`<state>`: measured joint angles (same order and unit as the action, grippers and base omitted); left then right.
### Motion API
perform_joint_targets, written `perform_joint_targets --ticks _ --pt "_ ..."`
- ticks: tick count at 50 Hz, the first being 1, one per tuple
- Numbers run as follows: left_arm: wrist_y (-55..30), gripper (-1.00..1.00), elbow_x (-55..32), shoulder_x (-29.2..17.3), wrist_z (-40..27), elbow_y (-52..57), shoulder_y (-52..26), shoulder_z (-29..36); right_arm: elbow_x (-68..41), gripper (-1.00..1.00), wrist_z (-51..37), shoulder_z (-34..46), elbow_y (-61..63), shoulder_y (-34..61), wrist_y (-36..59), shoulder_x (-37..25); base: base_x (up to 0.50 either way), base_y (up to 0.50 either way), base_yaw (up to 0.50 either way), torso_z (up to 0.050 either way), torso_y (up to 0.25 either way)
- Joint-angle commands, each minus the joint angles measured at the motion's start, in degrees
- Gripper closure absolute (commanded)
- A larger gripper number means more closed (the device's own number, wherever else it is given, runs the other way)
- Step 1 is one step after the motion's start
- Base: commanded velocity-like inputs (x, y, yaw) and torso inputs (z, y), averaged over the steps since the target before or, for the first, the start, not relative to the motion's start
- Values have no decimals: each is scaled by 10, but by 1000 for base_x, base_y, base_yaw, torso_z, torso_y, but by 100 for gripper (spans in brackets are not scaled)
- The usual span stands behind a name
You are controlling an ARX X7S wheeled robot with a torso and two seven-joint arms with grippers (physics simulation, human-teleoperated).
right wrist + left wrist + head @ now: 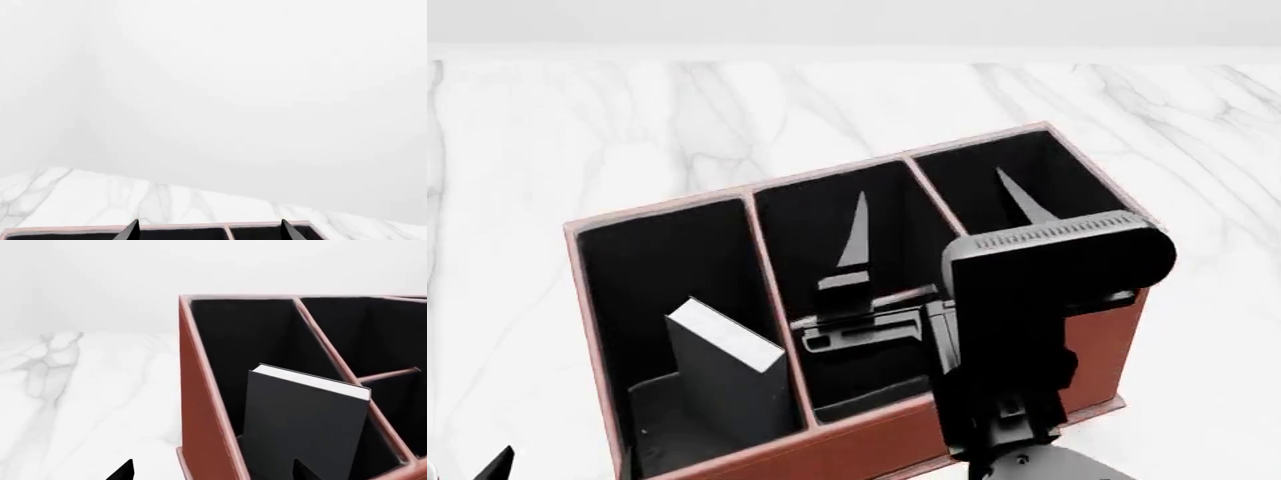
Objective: Pick up the book and place it in the left compartment of the caddy.
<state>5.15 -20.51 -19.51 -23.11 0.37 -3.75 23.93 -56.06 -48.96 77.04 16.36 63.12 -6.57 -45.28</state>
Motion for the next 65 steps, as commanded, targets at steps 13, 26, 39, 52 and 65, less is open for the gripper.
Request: perform_joint_targets --ticks 13,26,39,52,65 --pt "9 -100 12 -4 -10 7 4 2 91 -100 -85 10 71 -60 -28 -46 0 0 0 0 0" --pt "-96 -100 2 -36 -71 165 -8 -15 89 -100 -88 10 92 -56 -17 -53 0 0 0 0 0" --pt "-249 -100 -69 -42 -106 263 -121 -31 85 -100 -82 5 84 -55 -20 -46 0 0 0 0 0" --pt "-282 -100 -93 -44 -117 287 -141 -37 86 -100 -81 4 85 -56 -17 -44 0 0 0 0 0" --pt "-374 -100 -136 -51 -155 344 -221 -54 1 -100 -78 -21 120 34 67 -46 0 0 0 0 0"
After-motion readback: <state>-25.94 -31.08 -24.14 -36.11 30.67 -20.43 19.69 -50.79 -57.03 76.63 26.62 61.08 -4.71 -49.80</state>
